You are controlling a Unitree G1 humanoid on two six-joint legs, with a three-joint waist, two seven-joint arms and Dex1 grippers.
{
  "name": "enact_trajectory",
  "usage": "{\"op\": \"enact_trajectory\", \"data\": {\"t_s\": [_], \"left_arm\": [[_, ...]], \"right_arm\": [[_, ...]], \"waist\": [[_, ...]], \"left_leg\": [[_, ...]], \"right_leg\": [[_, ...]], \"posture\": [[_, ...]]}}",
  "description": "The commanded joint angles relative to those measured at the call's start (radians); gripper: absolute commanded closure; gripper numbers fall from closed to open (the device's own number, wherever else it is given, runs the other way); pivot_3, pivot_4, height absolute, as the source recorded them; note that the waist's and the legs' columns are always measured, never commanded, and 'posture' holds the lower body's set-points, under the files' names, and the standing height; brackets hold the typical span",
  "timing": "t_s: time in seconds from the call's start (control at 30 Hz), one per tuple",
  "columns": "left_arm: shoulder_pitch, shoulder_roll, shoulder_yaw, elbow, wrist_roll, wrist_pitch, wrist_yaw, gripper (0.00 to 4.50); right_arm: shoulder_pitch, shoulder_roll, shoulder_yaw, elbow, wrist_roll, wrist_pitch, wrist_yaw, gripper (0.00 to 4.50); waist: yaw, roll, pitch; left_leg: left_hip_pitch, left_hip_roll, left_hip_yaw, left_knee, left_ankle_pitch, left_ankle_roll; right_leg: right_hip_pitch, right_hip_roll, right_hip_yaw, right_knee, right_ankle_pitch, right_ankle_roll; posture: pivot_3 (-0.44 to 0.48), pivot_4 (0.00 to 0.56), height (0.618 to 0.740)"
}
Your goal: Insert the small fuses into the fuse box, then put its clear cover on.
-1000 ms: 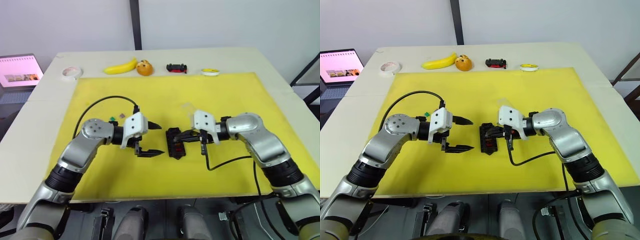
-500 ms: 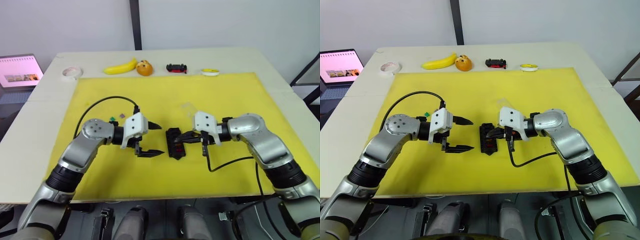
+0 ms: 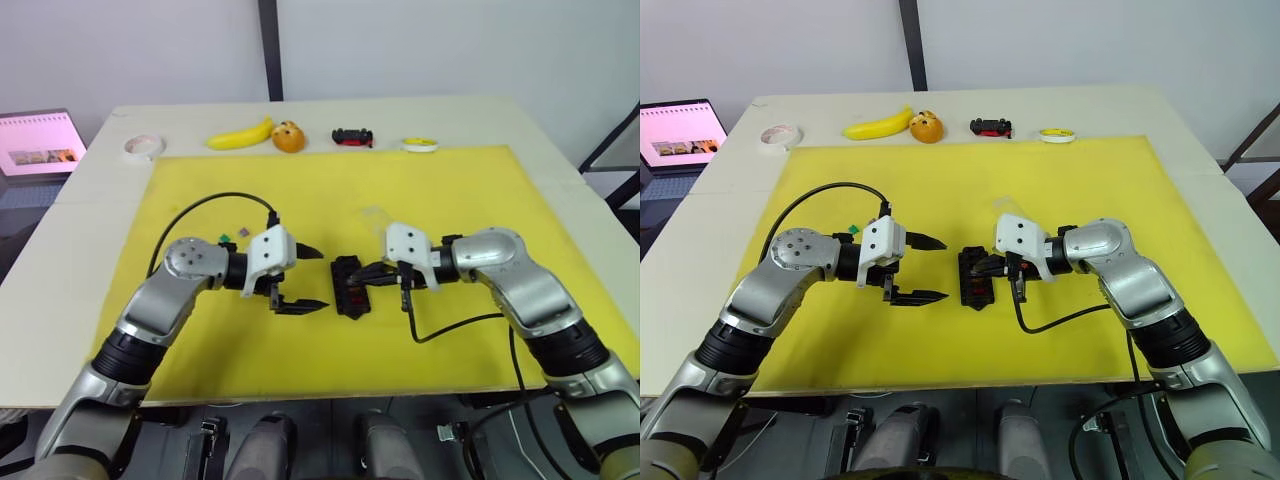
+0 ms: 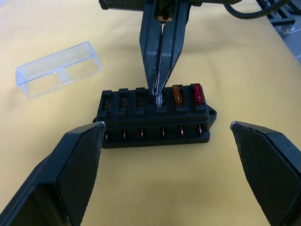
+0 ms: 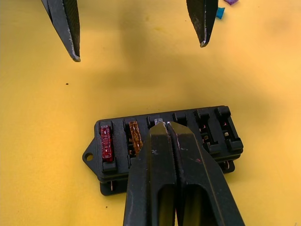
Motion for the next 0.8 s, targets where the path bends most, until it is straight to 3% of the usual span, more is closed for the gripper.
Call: {"op": "enact_trajectory", "data": {"t_s": [0.03, 0.27, 0.4, 0.6, 0.7, 0.8], "left_arm": [[-0.018, 0.001, 0.013, -0.015, 0.000, -0.016, 0.000, 0.00], [-0.018, -0.005, 0.010, -0.011, 0.003, -0.017, 0.006, 0.00], [-0.005, -0.005, 0.011, -0.016, 0.004, -0.020, 0.007, 0.00], [0.082, 0.010, 0.087, -0.069, -0.044, 0.000, 0.046, 0.00], [0.167, 0.018, 0.185, -0.131, -0.109, 0.078, 0.109, 0.00], [0.298, 0.043, 0.334, -0.220, -0.204, 0.191, 0.181, 0.00]], "right_arm": [[0.023, -0.017, 0.061, 0.039, -0.067, 0.014, 0.010, 4.47], [0.013, -0.027, 0.071, 0.050, -0.087, 0.022, 0.020, 4.47], [0.009, -0.006, -0.003, 0.002, 0.001, 0.060, 0.018, 4.47], [0.041, -0.048, -0.244, -0.142, 0.150, 0.186, -0.055, 4.47], [0.126, -0.075, -0.405, -0.200, 0.206, 0.255, -0.126, 4.47], [0.253, -0.111, -0.603, -0.240, 0.250, 0.331, -0.183, 3.64]], "waist": [[0.000, 0.000, 0.000], [0.001, 0.000, 0.000], [0.001, 0.000, 0.000], [0.000, 0.002, 0.002], [0.001, 0.002, 0.002], [0.004, 0.002, 0.002]], "left_leg": [[0.002, 0.000, 0.000, 0.000, 0.000, 0.000], [0.005, 0.001, -0.002, -0.001, -0.001, 0.002], [0.005, 0.001, -0.002, -0.001, -0.001, 0.002], [0.003, 0.000, -0.001, -0.001, -0.001, 0.001], [0.002, 0.000, -0.001, -0.002, -0.001, 0.001], [0.002, 0.000, -0.001, -0.003, -0.002, 0.003]], "right_leg": [[0.002, 0.000, 0.000, -0.001, 0.000, 0.000], [0.007, 0.000, -0.002, -0.004, 0.000, 0.000], [0.007, 0.000, -0.002, -0.004, 0.000, 0.000], [0.004, -0.001, 0.000, -0.005, 0.000, 0.000], [0.003, -0.001, 0.000, -0.005, 0.000, 0.000], [0.004, -0.001, 0.000, -0.006, 0.000, 0.000]], "posture": [[0.000, 0.150, 0.740], [0.000, 0.150, 0.740], [0.000, 0.150, 0.740], [0.000, 0.150, 0.740], [0.000, 0.150, 0.740], [0.000, 0.150, 0.740]]}}
